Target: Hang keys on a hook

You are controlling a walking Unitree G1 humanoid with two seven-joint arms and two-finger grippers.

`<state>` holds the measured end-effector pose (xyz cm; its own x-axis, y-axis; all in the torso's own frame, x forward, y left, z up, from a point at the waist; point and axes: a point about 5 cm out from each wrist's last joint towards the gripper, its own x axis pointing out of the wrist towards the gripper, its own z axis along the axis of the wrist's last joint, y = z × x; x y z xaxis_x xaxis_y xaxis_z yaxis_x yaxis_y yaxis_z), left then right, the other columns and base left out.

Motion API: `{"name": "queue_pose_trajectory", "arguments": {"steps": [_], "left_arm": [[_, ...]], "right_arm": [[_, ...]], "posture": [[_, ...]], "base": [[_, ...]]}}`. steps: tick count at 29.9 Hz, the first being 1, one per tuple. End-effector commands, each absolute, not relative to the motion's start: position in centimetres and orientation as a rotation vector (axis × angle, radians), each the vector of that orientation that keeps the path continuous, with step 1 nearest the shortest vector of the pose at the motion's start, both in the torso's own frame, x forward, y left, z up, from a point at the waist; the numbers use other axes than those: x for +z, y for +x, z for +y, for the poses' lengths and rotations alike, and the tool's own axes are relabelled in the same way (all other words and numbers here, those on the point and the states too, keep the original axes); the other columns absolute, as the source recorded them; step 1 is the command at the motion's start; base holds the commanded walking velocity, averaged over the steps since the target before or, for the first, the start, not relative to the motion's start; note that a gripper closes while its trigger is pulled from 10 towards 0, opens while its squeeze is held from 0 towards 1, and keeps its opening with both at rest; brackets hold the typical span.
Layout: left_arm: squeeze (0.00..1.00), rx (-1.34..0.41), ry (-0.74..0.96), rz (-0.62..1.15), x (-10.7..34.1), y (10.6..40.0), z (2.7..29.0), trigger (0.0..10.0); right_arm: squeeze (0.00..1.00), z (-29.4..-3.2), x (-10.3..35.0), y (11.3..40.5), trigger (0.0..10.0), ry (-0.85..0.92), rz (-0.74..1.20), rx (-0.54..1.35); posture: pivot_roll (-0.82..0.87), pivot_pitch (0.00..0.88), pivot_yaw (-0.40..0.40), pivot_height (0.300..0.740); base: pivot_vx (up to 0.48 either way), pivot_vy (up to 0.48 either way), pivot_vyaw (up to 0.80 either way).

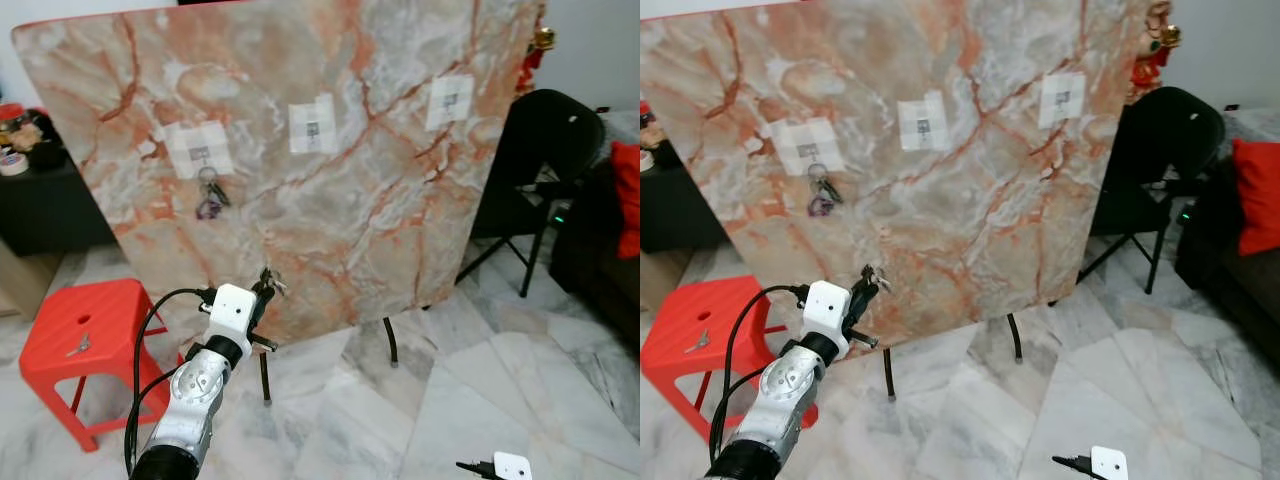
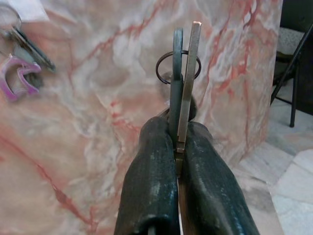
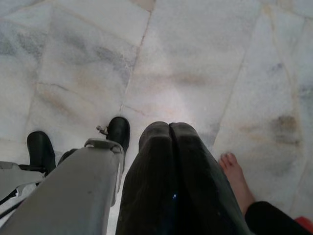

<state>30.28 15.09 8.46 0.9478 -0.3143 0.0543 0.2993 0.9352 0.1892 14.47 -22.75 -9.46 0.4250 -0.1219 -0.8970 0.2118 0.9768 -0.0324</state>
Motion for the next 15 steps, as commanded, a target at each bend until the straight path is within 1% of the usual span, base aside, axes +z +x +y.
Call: {"name": "queue_pose_trajectory", "arguments": {"steps": [1,7,15], "left_arm": [[0.0,-0.33,0.178,-0.11,9.4,30.4,14.7,10.0],[0.0,-0.364,0.177,-0.137,10.6,29.8,13.7,10.0],[0.0,-0.415,0.189,-0.144,11.5,30.1,12.8,10.0]], "right_arm": [[0.0,-22.8,-9.4,14.5,10.0,0.088,1.105,-0.219],[0.0,-22.9,-9.5,14.3,10.0,0.087,1.103,-0.229],[0.0,-22.9,-9.5,14.1,10.0,0.086,1.104,-0.238]], "posture": [[0.03,0.0,-0.005,0.74],[0.02,0.0,0.002,0.74],[0.01,0.0,0.007,0.74]], "base": [[0.0,0.0,0.0],[0.0,0.0,0.0],[0.0,0.0,0.0]]}}
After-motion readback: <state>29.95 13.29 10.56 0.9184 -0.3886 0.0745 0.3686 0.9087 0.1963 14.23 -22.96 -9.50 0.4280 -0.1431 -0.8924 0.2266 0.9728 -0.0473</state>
